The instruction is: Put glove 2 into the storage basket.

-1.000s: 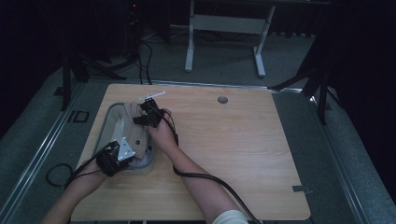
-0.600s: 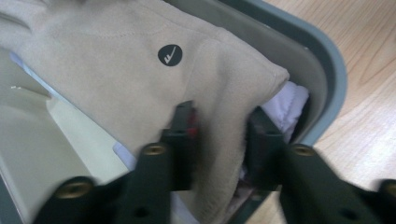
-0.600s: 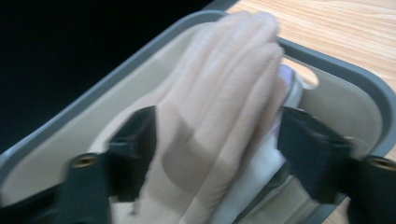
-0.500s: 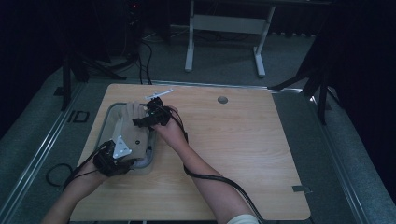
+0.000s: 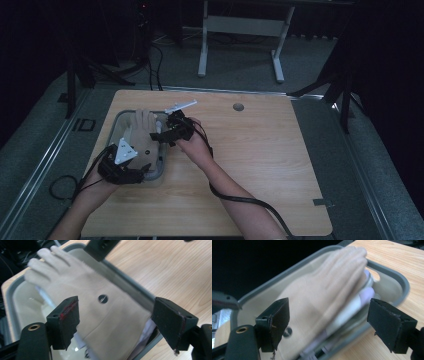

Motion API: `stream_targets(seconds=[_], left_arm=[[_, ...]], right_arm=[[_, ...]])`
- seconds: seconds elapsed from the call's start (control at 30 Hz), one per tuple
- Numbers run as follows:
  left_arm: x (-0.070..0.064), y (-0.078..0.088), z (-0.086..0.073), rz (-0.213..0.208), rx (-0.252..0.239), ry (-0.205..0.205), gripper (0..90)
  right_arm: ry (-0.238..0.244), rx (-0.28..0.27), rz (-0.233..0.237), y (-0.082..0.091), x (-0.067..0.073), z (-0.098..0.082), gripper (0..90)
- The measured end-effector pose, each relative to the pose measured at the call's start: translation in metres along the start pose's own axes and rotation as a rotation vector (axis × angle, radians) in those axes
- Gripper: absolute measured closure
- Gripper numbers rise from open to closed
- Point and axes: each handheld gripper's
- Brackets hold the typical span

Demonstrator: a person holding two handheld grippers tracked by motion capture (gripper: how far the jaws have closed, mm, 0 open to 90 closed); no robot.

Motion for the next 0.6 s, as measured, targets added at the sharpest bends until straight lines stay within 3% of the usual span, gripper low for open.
stream_targets(seconds=[0.17,0.6], left_arm=[[-0.013,-0.01,0.008,-0.042,-0.019,0.03,21.6],[-0.047,-0.028,0.02,-0.157,-0.048,0.048,14.1]], right_arm=[[0.003,-0.003,-0.014,0.013,-0.003,-0.013,17.7],[0.018,0.03,-0.066,0.044,-0.014,-0.044,17.8]])
Point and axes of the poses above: each handheld gripper's, and its own axes: y roughly backward along the jaws, z roughly out of its top, x roughly to its left, and after that the axes turned 14 degrees about y, right-handed
